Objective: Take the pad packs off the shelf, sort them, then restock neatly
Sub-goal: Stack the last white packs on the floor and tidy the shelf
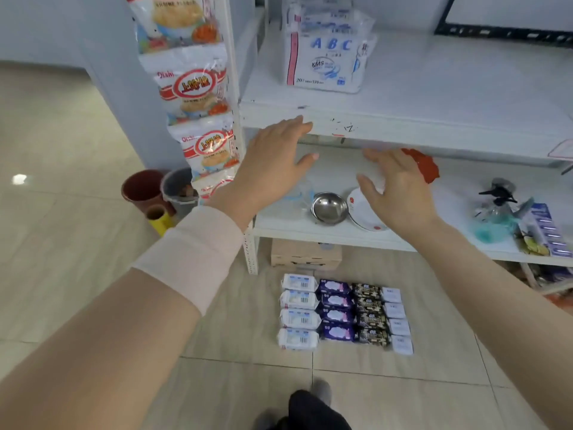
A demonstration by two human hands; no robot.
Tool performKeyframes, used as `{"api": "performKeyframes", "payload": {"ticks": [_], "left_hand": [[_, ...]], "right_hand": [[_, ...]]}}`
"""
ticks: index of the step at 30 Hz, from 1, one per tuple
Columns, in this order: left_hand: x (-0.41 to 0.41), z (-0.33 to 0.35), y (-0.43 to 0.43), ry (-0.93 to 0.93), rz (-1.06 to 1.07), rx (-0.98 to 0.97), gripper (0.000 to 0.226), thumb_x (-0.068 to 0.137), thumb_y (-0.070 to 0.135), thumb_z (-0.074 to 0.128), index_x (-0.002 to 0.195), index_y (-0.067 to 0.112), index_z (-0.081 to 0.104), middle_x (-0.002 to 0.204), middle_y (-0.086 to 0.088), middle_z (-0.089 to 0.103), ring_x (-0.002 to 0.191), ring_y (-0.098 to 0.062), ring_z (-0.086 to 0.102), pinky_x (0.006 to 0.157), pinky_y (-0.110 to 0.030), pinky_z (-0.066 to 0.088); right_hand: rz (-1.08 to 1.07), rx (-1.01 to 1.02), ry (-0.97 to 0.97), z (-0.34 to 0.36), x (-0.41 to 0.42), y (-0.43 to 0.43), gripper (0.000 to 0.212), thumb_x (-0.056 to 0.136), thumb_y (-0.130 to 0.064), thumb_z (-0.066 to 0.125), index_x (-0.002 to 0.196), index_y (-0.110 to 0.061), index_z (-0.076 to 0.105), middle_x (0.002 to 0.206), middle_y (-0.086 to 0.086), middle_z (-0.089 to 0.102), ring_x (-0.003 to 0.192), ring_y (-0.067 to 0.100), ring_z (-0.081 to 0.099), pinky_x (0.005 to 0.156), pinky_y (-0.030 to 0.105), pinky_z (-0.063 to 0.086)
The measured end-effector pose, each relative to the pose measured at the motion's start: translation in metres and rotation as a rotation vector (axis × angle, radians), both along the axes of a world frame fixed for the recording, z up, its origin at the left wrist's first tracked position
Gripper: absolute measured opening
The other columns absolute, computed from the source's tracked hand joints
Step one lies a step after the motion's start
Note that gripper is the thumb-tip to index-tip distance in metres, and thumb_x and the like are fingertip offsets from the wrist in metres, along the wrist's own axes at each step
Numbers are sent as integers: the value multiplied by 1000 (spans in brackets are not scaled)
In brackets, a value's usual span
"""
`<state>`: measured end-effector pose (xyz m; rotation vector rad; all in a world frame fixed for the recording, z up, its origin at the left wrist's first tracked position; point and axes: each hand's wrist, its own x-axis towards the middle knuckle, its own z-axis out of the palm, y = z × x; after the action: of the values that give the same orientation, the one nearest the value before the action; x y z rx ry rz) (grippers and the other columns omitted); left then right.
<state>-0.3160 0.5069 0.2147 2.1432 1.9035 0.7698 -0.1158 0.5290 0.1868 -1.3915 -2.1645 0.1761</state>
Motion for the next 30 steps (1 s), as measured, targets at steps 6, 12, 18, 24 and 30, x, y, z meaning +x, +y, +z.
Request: {"api": "performKeyframes", "payload": {"ticks": [6, 12, 18, 24, 30], "left_hand": [[9, -60, -20, -42, 33, -155, 48, 94, 31, 50, 138, 15, 41, 148, -3, 35, 131, -25, 38, 110, -40, 26], [28, -152, -32, -42, 89, -363, 47, 93, 29, 51, 138, 18, 41, 150, 1, 32, 137, -20, 31, 112, -38, 24], [50, -231, -57, -27, 96, -567, 48, 95, 28, 49, 140, 18, 38, 151, 2, 31, 138, -19, 29, 113, -39, 22], [60, -276, -78, -53, 91, -650, 48, 96, 29, 45, 141, 21, 34, 152, 5, 28, 138, -15, 26, 112, -32, 14], [60, -352, -108, -75, 87, -667, 48, 95, 30, 47, 141, 21, 35, 151, 5, 29, 138, -15, 27, 109, -29, 15]], "right_hand": [[31, -113, -47, -61, 20, -22, 45, 84, -24, 50, 122, -2, 57, 120, 18, 59, 110, 38, 53, 94, 46, 43], [56, -324, -52, -144, 44, -28, 39, 87, -19, 54, 124, -5, 56, 124, 13, 57, 115, 33, 51, 96, 40, 41], [110, -506, -125, -235, 68, -44, 40, 81, -21, 54, 116, -3, 60, 114, 15, 62, 104, 36, 57, 91, 43, 46], [61, -593, -180, -270, 80, -72, 39, 86, -13, 60, 124, -4, 56, 121, 14, 58, 115, 34, 51, 98, 42, 41], [57, -695, -242, -334, 82, -102, 45, 92, -21, 53, 135, -12, 45, 135, 6, 47, 127, 24, 38, 105, 31, 28]]}}
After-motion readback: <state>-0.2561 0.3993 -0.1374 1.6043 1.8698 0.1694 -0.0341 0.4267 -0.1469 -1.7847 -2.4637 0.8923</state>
